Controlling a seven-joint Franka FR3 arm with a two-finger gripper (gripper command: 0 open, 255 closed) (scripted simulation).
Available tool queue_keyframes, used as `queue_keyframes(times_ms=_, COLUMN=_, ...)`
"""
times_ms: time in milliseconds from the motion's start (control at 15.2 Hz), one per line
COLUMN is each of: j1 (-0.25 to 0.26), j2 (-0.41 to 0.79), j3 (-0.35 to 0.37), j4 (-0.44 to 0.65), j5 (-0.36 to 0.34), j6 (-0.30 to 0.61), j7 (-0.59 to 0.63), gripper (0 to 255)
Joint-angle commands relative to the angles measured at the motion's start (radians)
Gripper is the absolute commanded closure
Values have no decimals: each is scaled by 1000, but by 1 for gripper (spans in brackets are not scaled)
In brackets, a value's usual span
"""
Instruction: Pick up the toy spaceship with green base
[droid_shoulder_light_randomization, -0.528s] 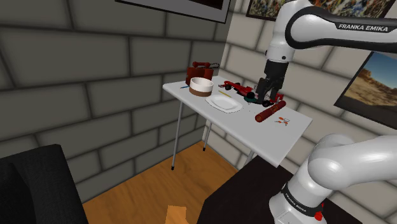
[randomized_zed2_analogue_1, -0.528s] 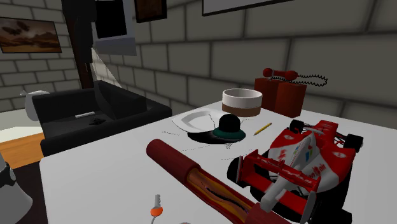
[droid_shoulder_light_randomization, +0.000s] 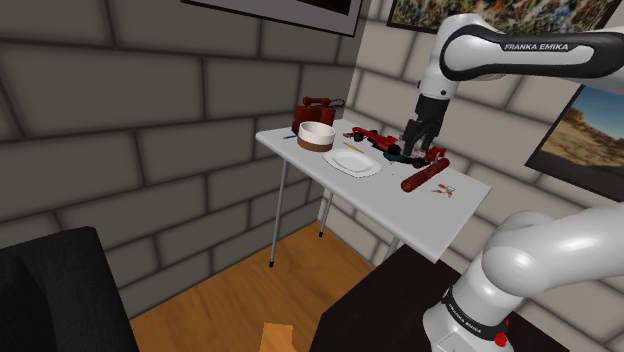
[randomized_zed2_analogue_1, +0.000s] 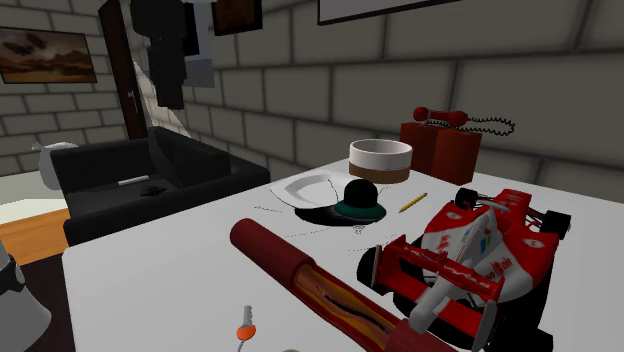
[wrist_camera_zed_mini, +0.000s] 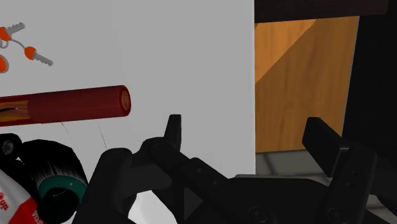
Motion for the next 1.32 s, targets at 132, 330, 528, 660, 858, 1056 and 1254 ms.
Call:
queue_keyframes(times_ms=132, j1=-14, j2=98, j3=-83, j4=54, j5=-21, j6=82, j7=-82, gripper=0)
queue_keyframes(times_ms=330, j1=-19, j2=178, j3=-146, j4=104, j5=-22, j6=139, j7=-149, gripper=0)
queue_keyframes(times_ms=528, j1=-19, j2=266, j3=-209, j4=164, j5=-6, j6=191, j7=-219, gripper=0)
queue_keyframes(times_ms=660, j1=-18, j2=329, j3=-250, j4=210, j5=15, j6=221, j7=-270, gripper=0)
queue_keyframes(times_ms=858, j1=-15, j2=431, j3=-312, j4=289, j5=63, j6=259, j7=-352, gripper=0)
queue_keyframes(times_ms=1056, j1=-15, j2=543, j3=-369, j4=379, j5=134, j6=284, j7=-442, gripper=0)
queue_keyframes(times_ms=1254, j1=-29, j2=665, j3=-416, j4=482, j5=227, j6=294, j7=-540, gripper=0)
